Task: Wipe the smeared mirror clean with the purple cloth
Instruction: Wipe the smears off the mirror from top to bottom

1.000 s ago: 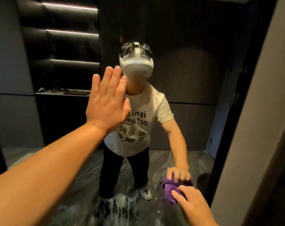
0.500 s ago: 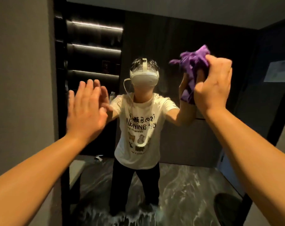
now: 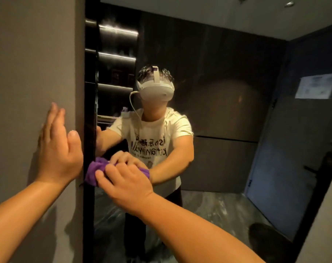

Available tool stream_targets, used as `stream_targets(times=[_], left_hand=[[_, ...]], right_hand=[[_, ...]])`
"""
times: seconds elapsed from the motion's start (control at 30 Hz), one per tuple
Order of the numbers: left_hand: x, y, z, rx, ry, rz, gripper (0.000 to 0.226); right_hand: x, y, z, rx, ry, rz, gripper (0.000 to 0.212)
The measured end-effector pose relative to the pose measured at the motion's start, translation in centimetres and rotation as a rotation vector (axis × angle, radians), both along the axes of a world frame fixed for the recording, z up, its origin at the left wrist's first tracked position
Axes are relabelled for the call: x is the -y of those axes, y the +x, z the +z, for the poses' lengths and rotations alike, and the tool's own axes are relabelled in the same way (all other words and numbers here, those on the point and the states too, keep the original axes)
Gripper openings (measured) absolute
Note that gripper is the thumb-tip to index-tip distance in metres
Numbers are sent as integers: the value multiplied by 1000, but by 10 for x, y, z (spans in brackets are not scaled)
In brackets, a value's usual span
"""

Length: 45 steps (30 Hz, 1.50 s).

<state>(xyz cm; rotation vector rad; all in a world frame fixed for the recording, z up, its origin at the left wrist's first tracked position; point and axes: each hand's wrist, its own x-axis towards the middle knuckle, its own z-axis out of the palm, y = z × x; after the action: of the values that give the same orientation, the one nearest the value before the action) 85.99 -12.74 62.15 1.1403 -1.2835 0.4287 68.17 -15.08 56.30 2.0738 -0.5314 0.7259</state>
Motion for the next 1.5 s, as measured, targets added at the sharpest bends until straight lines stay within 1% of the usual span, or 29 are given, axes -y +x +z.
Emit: stream_targets(times=[0.07,0.2,0.23,0.27,0.3,0.37,0.43,0.5,0.57,0.6,0.73,0.83,0.9,0.93,1.0,1.03,1.07,1.1,1.13,1.17,1.2,1.23,1.27,1.33,1.4,1.5], left_hand=[[-7,-1,-9,59,45,-12,64],[-13,-10,-28,220,154,15,68],[-14,-16,-34,254,168,23,68],[-16,-22,-39,282,179,33,69],[-17,-28,-46,308,192,46,69],[-18,-39,-60,364,220,74,69],[-18,-47,-76,423,236,104,68],[-18,-52,-93,479,253,142,67],[-15,-53,-112,536,262,185,67],[-13,-52,-120,560,262,210,68],[-3,-48,-150,596,255,274,68],[6,-36,-181,629,186,304,66],[11,-25,-207,587,147,308,67],[13,-20,-218,533,128,291,67],[15,-12,-237,364,90,222,67],[17,-7,-244,281,73,180,66],[20,-4,-250,223,61,143,65],[22,-2,-255,193,50,115,64],[24,-2,-259,182,34,100,62],[26,-2,-262,178,12,94,61],[28,-2,-264,177,-13,92,59],[29,-3,-266,176,-39,86,57],[31,-3,-268,175,-64,74,55],[35,-2,-270,165,-103,41,51],[38,0,-274,158,-125,27,50],[34,-2,-284,170,-103,18,51]], right_hand=[[-7,-6,-22,-90,64,-13,28],[-27,-42,-37,-101,179,30,27],[-35,-56,-42,-76,221,41,25],[-44,-70,-44,-47,256,13,19],[-49,-86,-48,-3,333,14,8],[-53,-120,-58,50,332,-42,19],[-56,-149,-64,189,364,-46,12],[-50,-172,-76,271,301,-2,29],[-43,-178,-88,309,284,27,31],[-43,-176,-90,314,240,53,31],[-35,-157,-84,315,126,140,29],[-25,-133,-90,298,21,139,32],[-20,-122,-83,257,-122,138,30],[-15,-117,-74,301,-204,96,26],[6,-103,-45,486,-316,-42,20],[13,-97,-34,571,-358,-123,23],[20,-91,-28,592,-342,-220,33],[23,-87,-27,549,-288,-353,44],[31,-83,-31,459,-276,-410,48],[31,-78,-40,420,-228,-441,42],[25,-69,-53,454,-176,-431,32],[18,-59,-72,451,-205,-366,26],[11,-47,-97,415,-342,-254,28],[12,-31,-157,268,-407,-134,41],[16,-25,-230,88,-329,-77,45],[5,-37,-328,-115,-155,-47,45]])
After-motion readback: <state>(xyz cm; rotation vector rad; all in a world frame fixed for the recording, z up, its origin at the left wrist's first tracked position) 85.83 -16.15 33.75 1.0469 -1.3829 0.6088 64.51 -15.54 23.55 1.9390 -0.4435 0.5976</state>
